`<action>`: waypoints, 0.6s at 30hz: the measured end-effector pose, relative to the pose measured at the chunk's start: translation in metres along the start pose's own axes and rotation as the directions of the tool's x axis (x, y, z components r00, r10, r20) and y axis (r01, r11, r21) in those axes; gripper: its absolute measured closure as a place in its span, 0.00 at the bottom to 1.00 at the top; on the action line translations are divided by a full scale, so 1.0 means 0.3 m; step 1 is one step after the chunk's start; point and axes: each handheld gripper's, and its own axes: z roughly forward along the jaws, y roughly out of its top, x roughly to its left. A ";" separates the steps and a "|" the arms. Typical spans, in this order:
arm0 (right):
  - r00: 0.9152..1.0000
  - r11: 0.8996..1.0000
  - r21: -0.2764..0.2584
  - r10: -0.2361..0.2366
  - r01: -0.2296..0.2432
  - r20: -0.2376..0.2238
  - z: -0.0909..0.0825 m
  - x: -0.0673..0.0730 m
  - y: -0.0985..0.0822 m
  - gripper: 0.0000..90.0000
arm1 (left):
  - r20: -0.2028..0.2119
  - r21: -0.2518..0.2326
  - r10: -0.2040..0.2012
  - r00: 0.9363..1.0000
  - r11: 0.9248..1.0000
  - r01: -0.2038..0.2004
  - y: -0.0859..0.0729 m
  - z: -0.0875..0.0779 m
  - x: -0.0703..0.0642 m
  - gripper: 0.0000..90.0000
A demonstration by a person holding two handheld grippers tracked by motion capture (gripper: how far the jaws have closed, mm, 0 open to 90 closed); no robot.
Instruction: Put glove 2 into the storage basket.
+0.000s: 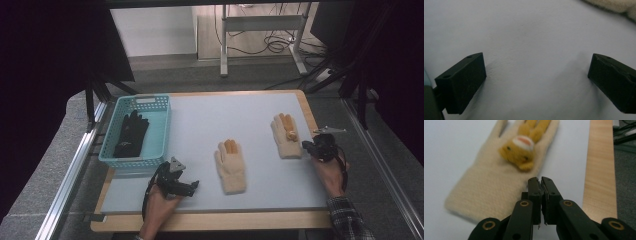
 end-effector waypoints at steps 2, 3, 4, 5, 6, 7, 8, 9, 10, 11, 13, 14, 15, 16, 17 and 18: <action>1.000 1.000 0.009 -0.010 0.010 -0.015 0.009 0.009 -0.012 0.93 | 0.000 0.000 0.000 1.000 1.000 0.000 0.000 0.000 0.000 0.02; 1.000 1.000 0.006 -0.019 0.019 -0.021 0.011 0.024 -0.016 0.93 | 0.000 0.000 -0.001 1.000 1.000 0.001 0.000 0.000 0.000 0.02; 0.999 1.000 0.004 -0.023 0.023 -0.028 0.011 0.035 -0.017 0.93 | 0.000 0.000 0.000 1.000 1.000 0.000 0.000 0.000 0.000 0.02; 0.999 1.000 0.004 -0.028 0.028 -0.045 0.011 0.048 -0.017 0.93 | 0.000 0.000 -0.001 1.000 1.000 0.001 0.000 0.000 0.000 0.02; 0.998 0.999 0.002 -0.033 0.033 -0.062 0.011 0.065 -0.016 0.93 | 0.000 0.000 -0.001 1.000 1.000 0.001 0.000 0.000 0.000 0.02; 0.996 0.999 -0.003 -0.048 0.048 -0.074 0.011 0.084 -0.014 0.92 | 0.000 0.000 -0.001 1.000 1.000 0.001 0.000 0.000 0.000 0.02; 0.994 0.998 -0.003 -0.062 0.062 -0.087 0.011 0.105 -0.012 0.92 | 0.000 0.000 -0.001 1.000 1.000 0.001 0.000 0.000 0.000 0.02; 0.991 0.997 -0.004 -0.081 0.081 -0.109 0.010 0.130 -0.007 0.91 | 0.000 0.000 -0.001 1.000 1.000 0.001 0.000 0.000 0.000 0.02; 0.989 0.995 -0.006 -0.099 0.099 -0.112 0.010 0.141 -0.003 0.91 | -0.001 -0.001 0.000 1.000 1.000 0.000 0.000 0.000 0.000 0.02; 0.988 0.994 -0.009 -0.113 0.113 -0.107 0.009 0.153 0.003 0.91 | -0.001 0.000 0.000 1.000 1.000 0.000 0.000 0.000 0.000 0.02; 0.989 0.994 -0.021 -0.107 0.105 -0.105 0.007 0.154 0.019 0.88 | -0.001 0.000 0.000 1.000 1.000 0.000 0.000 0.000 0.000 0.02; 0.990 0.995 -0.026 -0.098 0.096 -0.101 0.008 0.148 0.028 0.86 | 0.000 0.000 0.000 1.000 1.000 0.000 0.000 0.000 0.000 0.02; 0.991 0.995 -0.035 -0.093 0.090 -0.093 0.010 0.141 0.038 0.82 | 0.000 0.000 0.000 1.000 1.000 0.000 0.000 0.000 0.000 0.02; 0.993 0.995 -0.045 -0.090 0.087 -0.082 0.012 0.135 0.049 0.79 | 0.000 0.000 0.000 1.000 1.000 0.000 0.000 0.000 0.000 0.02; 0.993 0.995 -0.055 -0.086 0.082 -0.076 0.015 0.132 0.061 0.74 | 0.001 0.003 0.003 1.000 1.000 -0.003 0.000 -0.001 0.001 0.02; 0.994 0.995 -0.060 -0.085 0.081 -0.074 0.020 0.129 0.074 0.69 | 0.000 0.001 0.000 1.000 1.000 0.000 0.000 0.000 0.000 0.02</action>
